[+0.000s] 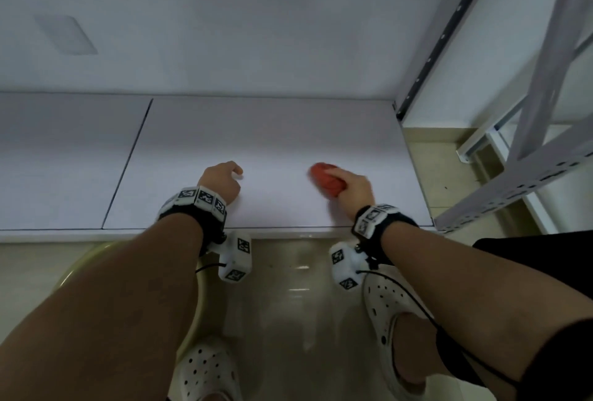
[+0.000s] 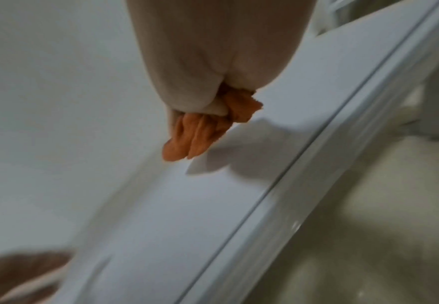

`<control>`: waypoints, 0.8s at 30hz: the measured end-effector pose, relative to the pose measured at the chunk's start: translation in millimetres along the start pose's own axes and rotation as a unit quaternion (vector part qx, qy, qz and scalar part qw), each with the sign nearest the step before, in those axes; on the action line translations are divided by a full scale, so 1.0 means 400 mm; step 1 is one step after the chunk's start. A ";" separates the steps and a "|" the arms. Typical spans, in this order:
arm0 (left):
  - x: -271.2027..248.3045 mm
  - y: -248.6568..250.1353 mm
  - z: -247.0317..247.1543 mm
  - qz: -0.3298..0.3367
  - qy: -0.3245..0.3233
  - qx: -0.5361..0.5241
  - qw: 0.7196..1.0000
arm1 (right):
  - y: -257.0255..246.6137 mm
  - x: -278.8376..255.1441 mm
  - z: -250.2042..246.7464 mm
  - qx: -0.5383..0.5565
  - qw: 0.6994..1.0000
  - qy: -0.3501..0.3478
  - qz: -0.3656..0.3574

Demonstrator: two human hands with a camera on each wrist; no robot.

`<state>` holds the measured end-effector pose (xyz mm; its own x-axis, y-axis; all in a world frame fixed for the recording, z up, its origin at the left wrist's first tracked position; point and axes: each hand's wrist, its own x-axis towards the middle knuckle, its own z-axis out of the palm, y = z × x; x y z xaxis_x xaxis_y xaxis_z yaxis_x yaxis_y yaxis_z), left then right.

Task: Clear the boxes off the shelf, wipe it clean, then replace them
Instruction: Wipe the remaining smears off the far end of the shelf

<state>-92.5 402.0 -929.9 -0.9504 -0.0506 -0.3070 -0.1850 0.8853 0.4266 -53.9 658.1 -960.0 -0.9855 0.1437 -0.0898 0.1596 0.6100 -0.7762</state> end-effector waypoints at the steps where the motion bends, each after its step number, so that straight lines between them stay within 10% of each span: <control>1: 0.006 -0.001 0.002 -0.002 -0.003 -0.002 1.000 | 0.041 0.018 -0.026 -0.049 0.998 -0.002 0.050; 6: 0.031 -0.019 0.027 -0.019 -0.019 0.013 1.000 | 0.097 0.057 -0.023 -0.256 0.952 -0.166 0.031; 24: 0.240 -0.058 -0.052 -0.030 -0.071 0.166 0.983 | -0.018 0.433 0.076 -0.320 0.932 -0.099 0.137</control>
<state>-184.7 367.2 -951.7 -0.8917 -0.0639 -0.4482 -0.1260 0.9859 0.1103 -227.5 654.8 -989.0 -0.8833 0.2547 -0.3935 0.3464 0.9202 -0.1821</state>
